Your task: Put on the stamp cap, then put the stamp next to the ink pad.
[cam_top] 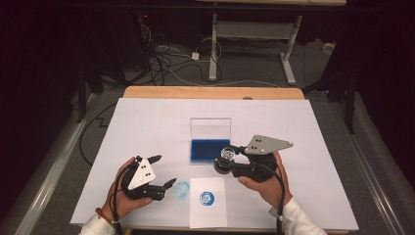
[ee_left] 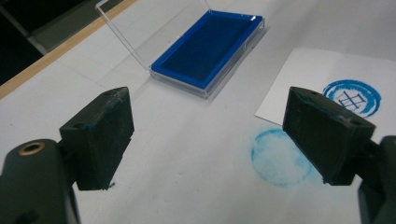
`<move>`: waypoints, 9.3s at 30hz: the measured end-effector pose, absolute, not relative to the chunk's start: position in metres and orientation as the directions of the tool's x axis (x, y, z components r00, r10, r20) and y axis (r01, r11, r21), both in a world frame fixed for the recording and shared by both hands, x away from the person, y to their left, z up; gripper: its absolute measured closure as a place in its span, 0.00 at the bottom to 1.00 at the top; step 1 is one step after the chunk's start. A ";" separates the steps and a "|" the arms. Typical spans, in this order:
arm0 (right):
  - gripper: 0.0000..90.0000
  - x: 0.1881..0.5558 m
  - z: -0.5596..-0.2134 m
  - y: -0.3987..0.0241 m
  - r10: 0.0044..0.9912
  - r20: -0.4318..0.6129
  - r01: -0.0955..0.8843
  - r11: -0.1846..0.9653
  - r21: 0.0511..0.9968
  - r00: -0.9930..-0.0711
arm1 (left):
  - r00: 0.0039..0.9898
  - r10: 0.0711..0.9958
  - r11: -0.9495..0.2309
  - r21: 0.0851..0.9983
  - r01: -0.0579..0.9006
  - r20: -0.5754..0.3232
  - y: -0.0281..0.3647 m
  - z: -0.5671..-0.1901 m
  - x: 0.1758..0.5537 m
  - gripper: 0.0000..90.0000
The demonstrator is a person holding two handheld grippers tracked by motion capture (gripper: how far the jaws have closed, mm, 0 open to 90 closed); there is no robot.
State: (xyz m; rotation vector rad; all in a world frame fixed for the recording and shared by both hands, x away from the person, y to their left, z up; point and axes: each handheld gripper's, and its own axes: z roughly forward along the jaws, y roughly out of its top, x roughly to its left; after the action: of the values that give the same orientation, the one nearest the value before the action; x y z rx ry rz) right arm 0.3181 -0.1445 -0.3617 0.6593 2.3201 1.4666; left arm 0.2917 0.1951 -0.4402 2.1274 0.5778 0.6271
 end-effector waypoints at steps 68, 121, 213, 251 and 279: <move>0.63 0.402 -0.390 -0.177 0.762 -0.039 0.407 0.388 0.827 -0.647 | 0.753 0.623 -0.580 0.771 0.264 0.210 0.230 -0.458 0.275 0.18; 0.62 0.404 -0.452 -0.180 0.786 -0.023 0.444 0.373 0.814 -0.618 | 0.762 0.627 -0.576 0.756 0.311 0.164 0.228 -0.463 0.279 0.18; 0.24 0.366 -0.391 -0.168 0.762 -0.206 0.246 0.433 0.867 -0.615 | 0.758 0.625 -0.590 0.748 0.304 0.184 0.228 -0.461 0.278 0.17; 0.24 0.327 -0.377 -0.178 0.719 -0.257 0.174 0.466 0.868 -0.645 | 0.761 0.621 -0.597 0.742 0.303 0.189 0.227 -0.462 0.277 0.18; 0.24 0.302 -0.380 -0.201 0.710 -0.301 0.147 0.495 0.857 -0.637 | 0.758 0.624 -0.598 0.740 0.309 0.188 0.227 -0.463 0.278 0.18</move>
State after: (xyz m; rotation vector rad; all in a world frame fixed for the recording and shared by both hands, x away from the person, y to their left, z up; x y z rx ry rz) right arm 0.3018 -0.2013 -0.3798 0.7010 2.0877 1.1115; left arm 0.2781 0.2267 -0.4626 2.2346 0.6950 0.5672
